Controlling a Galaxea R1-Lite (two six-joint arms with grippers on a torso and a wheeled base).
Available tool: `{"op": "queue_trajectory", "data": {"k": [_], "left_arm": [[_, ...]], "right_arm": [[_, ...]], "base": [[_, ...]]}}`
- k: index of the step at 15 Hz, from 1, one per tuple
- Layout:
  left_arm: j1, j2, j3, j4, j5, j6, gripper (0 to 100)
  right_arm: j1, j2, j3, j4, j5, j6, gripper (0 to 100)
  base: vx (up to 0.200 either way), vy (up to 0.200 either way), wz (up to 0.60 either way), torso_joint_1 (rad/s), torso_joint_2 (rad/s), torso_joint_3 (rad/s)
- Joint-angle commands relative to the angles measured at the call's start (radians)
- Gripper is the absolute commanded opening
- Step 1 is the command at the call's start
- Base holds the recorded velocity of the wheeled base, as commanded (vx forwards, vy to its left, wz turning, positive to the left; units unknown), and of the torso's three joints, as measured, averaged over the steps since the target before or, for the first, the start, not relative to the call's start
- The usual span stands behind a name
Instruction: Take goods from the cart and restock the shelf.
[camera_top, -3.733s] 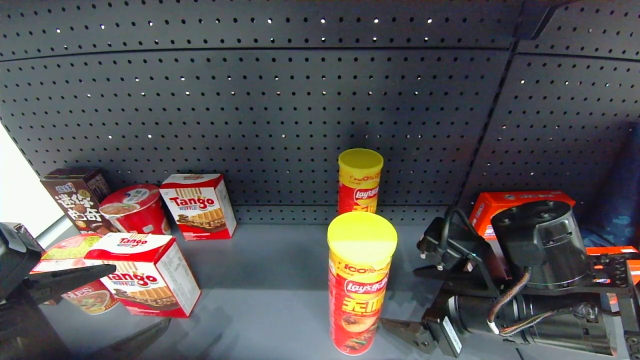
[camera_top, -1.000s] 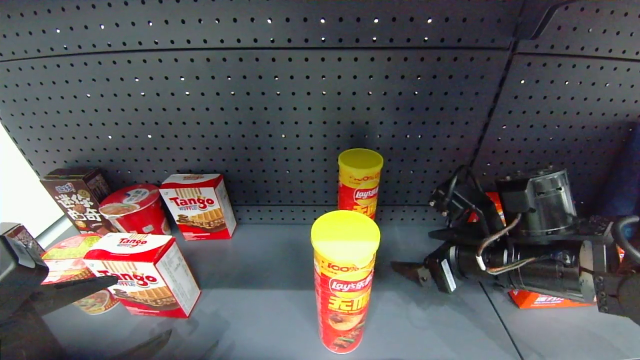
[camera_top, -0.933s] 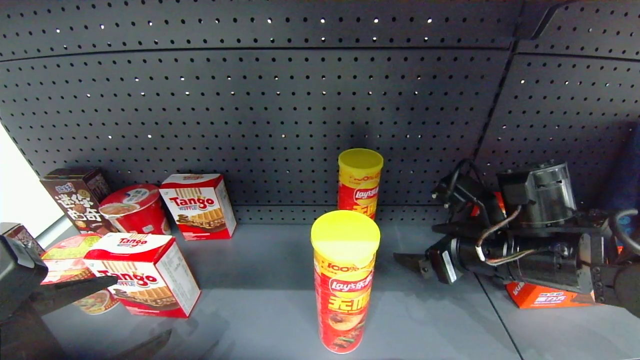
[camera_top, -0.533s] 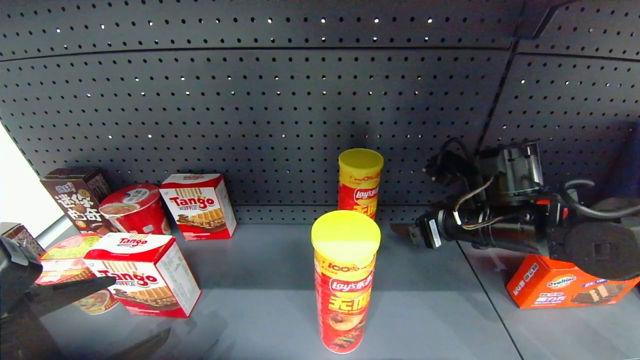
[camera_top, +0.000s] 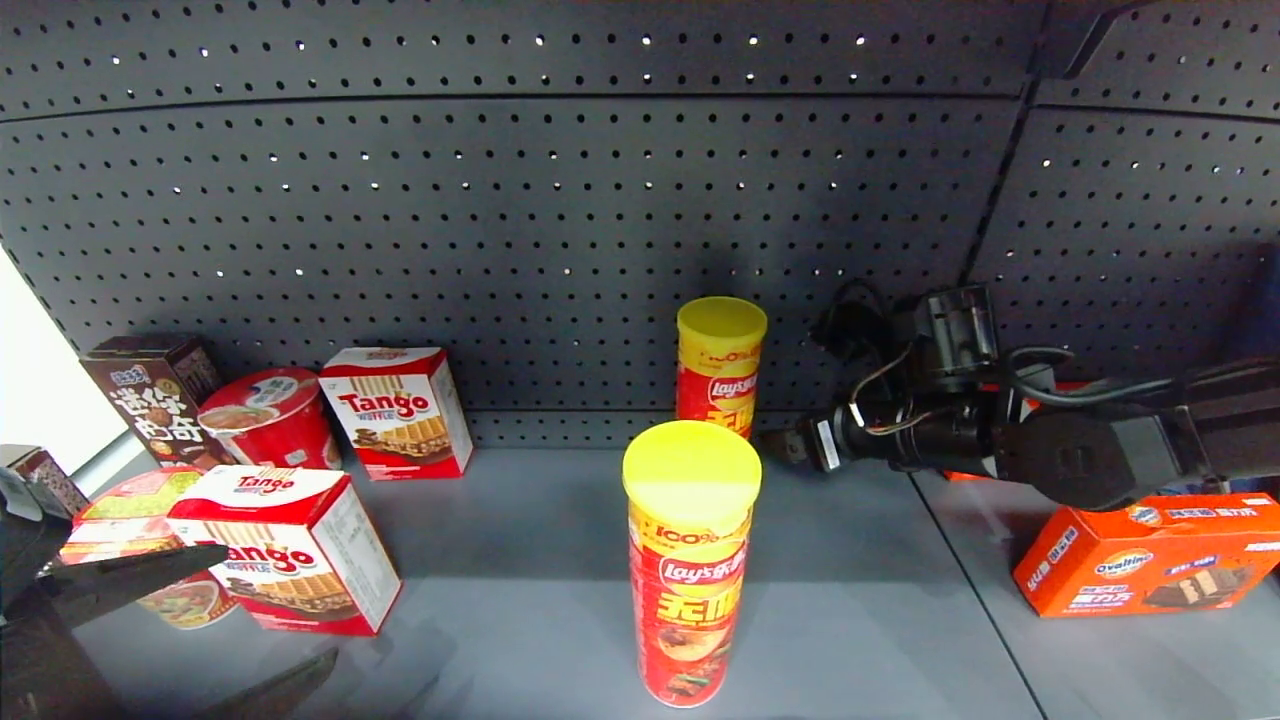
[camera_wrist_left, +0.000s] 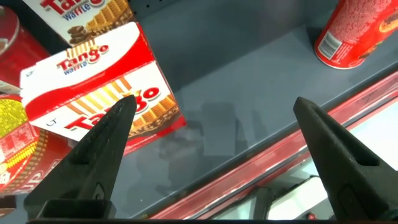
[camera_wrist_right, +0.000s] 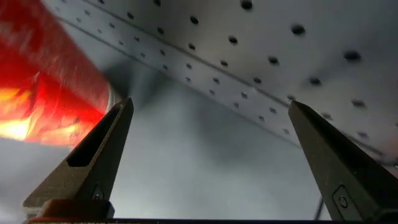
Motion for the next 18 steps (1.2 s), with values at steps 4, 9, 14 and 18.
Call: {"op": "queue_trajectory", "data": {"k": [4, 9, 14, 18], "left_arm": [[0.000, 0.000, 0.008, 0.000, 0.000, 0.000, 100], [0.000, -0.002, 0.013, 0.000, 0.000, 0.000, 100], [0.000, -0.002, 0.014, 0.001, 0.000, -0.002, 100], [0.000, -0.008, 0.016, 0.001, 0.000, -0.002, 100]], "right_arm": [[0.044, 0.036, -0.020, 0.000, 0.001, 0.002, 100], [0.074, 0.040, -0.017, 0.000, 0.001, 0.002, 100], [0.090, 0.040, -0.014, 0.000, 0.002, 0.002, 100], [0.090, 0.040, -0.012, 0.000, 0.001, 0.003, 100]], "base": [[0.000, 0.000, 0.00, 0.000, 0.00, 0.000], [0.000, 0.000, 0.00, 0.000, 0.00, 0.000], [0.000, 0.000, 0.00, 0.000, 0.00, 0.000], [0.000, 0.000, 0.00, 0.000, 0.00, 0.000]]}}
